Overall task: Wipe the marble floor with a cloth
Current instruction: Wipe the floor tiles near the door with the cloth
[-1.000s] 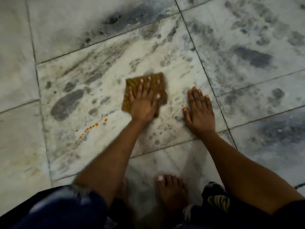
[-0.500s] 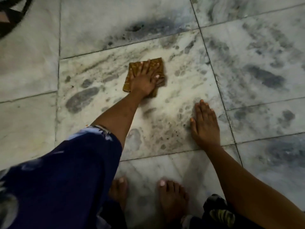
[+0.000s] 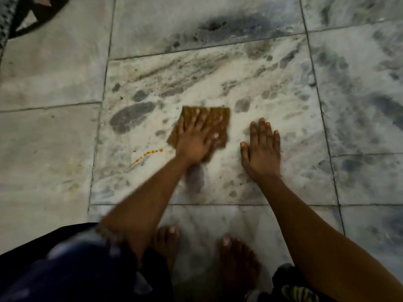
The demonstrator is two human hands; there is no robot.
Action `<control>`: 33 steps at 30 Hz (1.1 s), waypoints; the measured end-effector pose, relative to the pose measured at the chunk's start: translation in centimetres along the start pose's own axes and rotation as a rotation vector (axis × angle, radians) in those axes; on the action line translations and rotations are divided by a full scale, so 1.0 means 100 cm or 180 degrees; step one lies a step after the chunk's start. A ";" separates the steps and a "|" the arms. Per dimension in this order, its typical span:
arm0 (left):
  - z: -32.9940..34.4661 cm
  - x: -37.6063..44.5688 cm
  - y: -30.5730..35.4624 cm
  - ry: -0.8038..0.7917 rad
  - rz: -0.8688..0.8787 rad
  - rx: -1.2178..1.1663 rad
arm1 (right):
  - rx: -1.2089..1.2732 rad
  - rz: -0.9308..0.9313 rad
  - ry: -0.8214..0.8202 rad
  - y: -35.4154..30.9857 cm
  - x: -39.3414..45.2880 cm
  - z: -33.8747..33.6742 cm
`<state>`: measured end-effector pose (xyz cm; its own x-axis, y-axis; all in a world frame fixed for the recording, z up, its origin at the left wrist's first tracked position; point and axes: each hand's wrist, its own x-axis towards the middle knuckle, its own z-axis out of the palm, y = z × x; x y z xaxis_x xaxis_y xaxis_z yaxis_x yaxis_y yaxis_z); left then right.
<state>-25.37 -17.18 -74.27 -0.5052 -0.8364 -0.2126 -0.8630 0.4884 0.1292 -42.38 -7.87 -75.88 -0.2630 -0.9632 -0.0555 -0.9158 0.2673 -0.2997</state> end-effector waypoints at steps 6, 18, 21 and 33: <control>-0.039 0.075 -0.041 -0.0712 -0.0036 -0.0373 | 0.0045 -0.0026 0.0139 0.005 -0.002 0.007; -0.002 -0.088 -0.075 -0.0745 0.1741 0.0366 | -0.0011 -0.0048 0.0196 0.006 -0.003 0.006; -0.002 -0.063 -0.081 -0.0746 0.1441 0.0360 | 0.0015 -0.0114 0.0201 0.005 -0.004 0.008; -0.007 -0.065 -0.051 -0.0632 0.0281 -0.0139 | -0.0035 -0.0100 0.0075 0.006 -0.004 0.005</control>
<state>-17.68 -14.42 -72.85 -0.5734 -0.7235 -0.3845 -0.8166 0.5427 0.1966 -42.70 -7.33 -76.55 -0.2411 -0.9702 -0.0236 -0.9269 0.2374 -0.2905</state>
